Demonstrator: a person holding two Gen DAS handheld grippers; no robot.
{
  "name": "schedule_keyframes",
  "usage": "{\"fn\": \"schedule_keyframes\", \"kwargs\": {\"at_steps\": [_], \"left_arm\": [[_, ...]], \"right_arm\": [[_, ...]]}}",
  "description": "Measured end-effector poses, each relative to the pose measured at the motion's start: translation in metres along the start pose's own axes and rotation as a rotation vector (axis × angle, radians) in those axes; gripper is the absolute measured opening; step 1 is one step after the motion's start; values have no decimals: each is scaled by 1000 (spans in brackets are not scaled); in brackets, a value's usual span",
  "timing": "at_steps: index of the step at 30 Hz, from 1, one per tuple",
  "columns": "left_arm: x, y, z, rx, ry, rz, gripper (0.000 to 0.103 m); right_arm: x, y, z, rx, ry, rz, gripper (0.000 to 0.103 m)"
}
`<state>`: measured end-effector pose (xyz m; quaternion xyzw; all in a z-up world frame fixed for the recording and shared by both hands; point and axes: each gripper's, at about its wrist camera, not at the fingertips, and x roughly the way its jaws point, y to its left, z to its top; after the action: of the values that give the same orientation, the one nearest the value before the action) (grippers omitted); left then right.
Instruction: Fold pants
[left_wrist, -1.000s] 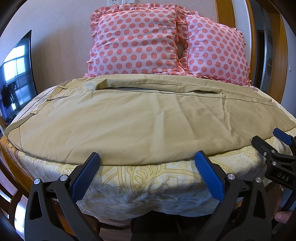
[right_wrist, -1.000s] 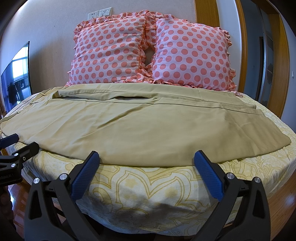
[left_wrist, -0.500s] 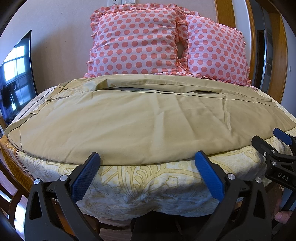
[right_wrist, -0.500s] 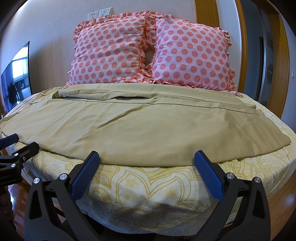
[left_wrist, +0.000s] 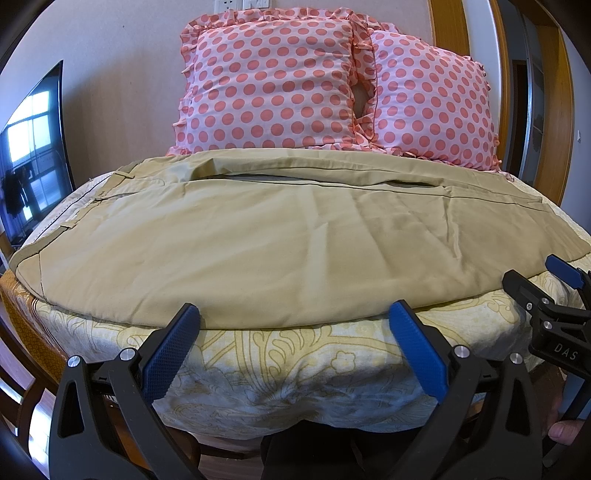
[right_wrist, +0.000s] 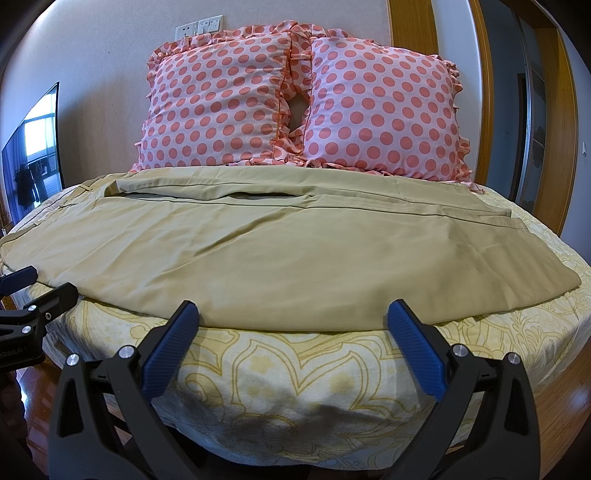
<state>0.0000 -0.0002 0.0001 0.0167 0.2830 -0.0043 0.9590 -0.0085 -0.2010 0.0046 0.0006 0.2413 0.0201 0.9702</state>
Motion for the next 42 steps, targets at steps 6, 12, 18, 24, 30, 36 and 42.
{"fn": "schedule_keyframes", "kwargs": {"at_steps": [6,12,18,24,30,36,42], "left_arm": [[0,0,0,0,0,0,102],[0,0,0,0,-1,0,102],[0,0,0,0,-1,0,102],[0,0,0,0,-1,0,102],[0,0,1,2,7,-5,102],[-10,14,22,-18,-10,-37,102],[-3,29,73,-44,-103,30,102]], "right_arm": [[0,0,0,0,0,0,101],[0,0,0,0,0,0,101],[0,0,0,0,0,0,101],[1,1,-2,0,-1,0,101],[1,3,-9,6,-20,14,101],[-16,-42,47,72,-66,4,101],[42,-125,135,197,-4,-166,101]]}}
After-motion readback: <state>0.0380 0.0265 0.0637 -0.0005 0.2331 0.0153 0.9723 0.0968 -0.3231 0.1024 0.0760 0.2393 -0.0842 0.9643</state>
